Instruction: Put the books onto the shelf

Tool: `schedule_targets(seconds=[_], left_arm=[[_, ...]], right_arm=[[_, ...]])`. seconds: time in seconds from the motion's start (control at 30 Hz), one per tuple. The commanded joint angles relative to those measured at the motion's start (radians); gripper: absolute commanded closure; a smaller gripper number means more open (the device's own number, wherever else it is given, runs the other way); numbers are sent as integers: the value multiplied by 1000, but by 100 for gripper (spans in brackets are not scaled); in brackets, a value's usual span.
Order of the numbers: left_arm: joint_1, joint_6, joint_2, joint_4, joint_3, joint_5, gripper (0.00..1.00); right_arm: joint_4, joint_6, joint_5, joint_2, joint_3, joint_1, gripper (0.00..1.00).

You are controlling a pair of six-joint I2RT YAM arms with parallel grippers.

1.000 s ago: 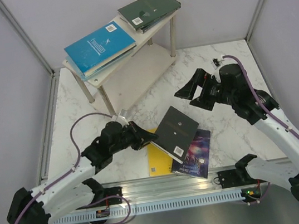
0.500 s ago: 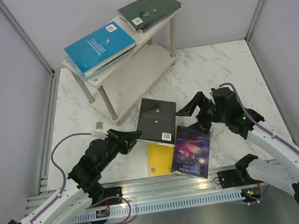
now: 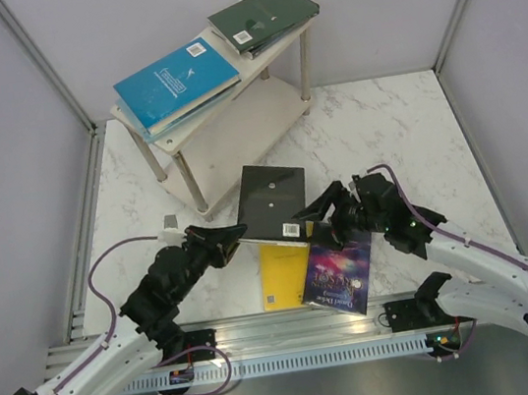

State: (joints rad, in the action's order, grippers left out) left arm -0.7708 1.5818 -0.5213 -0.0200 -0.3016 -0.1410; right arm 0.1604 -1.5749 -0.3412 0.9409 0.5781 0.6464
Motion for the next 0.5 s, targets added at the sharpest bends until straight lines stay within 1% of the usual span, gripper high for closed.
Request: schedule_targets(seconds=[0.0, 0.03, 0.1, 0.13, 0.17, 0.2, 0.23, 0.27, 0.3, 0.33, 0.4, 0.43, 0.47], left_arm=[[-2, 64, 41, -227, -16, -86, 98], [-1, 64, 43, -227, -14, -83, 98], [-1, 67, 40, -228, -11, -75, 98], [-1, 69, 41, -228, -7, -72, 98], [-2, 76, 44, -228, -5, -69, 98], [-2, 79, 46, -228, -1, -69, 98], [-2, 83, 49, -228, 7, -74, 98], [-2, 87, 52, -228, 10, -77, 98], [-1, 89, 58, -228, 16, -80, 98], [-1, 89, 61, -228, 18, -83, 98], [-1, 93, 64, -228, 24, -86, 98], [-1, 98, 61, -227, 22, -82, 98], [-1, 96, 61, -221, 24, -78, 98]], right_arm=[[-93, -50, 36, 18, 5, 19, 24], [-123, -59, 37, 24, 2, 19, 25], [-151, -76, 41, 32, -6, 19, 34], [-217, -83, 50, 41, -17, 19, 38], [-246, -105, 57, 45, -21, 18, 47], [-280, -115, 65, 50, -26, 19, 51], [-359, -128, 76, 71, -35, 19, 56], [-401, -148, 80, 85, -38, 19, 57], [-495, -158, 82, 104, -41, 19, 57], [-551, -171, 80, 142, -43, 19, 59], [-649, -200, 85, 186, -37, 21, 66], [-726, -206, 87, 226, -31, 19, 69], [-758, -211, 85, 245, -21, 19, 75]])
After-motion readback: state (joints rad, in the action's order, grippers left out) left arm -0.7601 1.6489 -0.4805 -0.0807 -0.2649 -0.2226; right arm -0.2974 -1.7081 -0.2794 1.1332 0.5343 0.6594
